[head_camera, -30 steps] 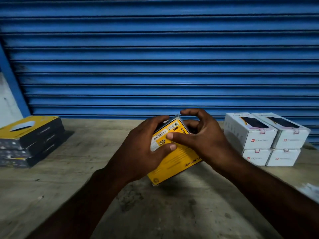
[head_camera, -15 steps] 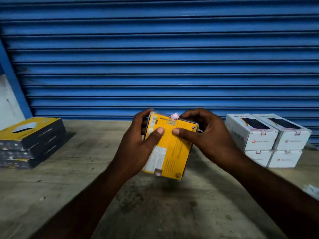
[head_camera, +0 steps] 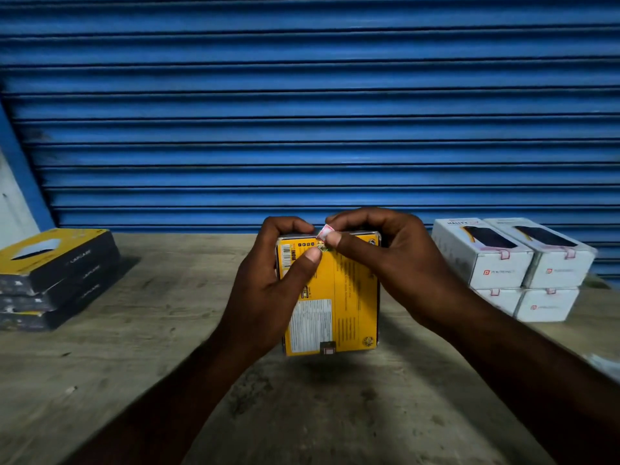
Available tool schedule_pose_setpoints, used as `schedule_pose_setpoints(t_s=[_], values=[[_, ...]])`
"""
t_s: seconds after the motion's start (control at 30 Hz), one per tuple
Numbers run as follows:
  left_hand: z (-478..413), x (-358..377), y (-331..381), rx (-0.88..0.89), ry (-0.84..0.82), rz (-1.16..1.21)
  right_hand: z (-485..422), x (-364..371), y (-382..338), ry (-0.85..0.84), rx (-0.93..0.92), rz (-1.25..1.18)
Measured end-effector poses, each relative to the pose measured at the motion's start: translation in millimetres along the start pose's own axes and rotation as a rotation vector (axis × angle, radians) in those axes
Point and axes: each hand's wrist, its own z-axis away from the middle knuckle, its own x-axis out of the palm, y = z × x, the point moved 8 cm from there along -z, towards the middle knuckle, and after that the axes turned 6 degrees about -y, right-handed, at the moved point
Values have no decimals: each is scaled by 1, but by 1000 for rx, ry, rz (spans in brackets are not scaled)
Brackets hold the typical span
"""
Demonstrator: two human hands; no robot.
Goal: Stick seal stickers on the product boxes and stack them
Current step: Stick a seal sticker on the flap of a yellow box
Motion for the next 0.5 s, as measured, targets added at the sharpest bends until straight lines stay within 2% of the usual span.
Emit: schedule_pose_setpoints(t_s=[0.4,0.5], values=[[0,0,-3,-36,31,42,0,-2,0,25,0,-52],[0,-1,-2,-35,36,40,-1,-1,-3,-1,-7,64]])
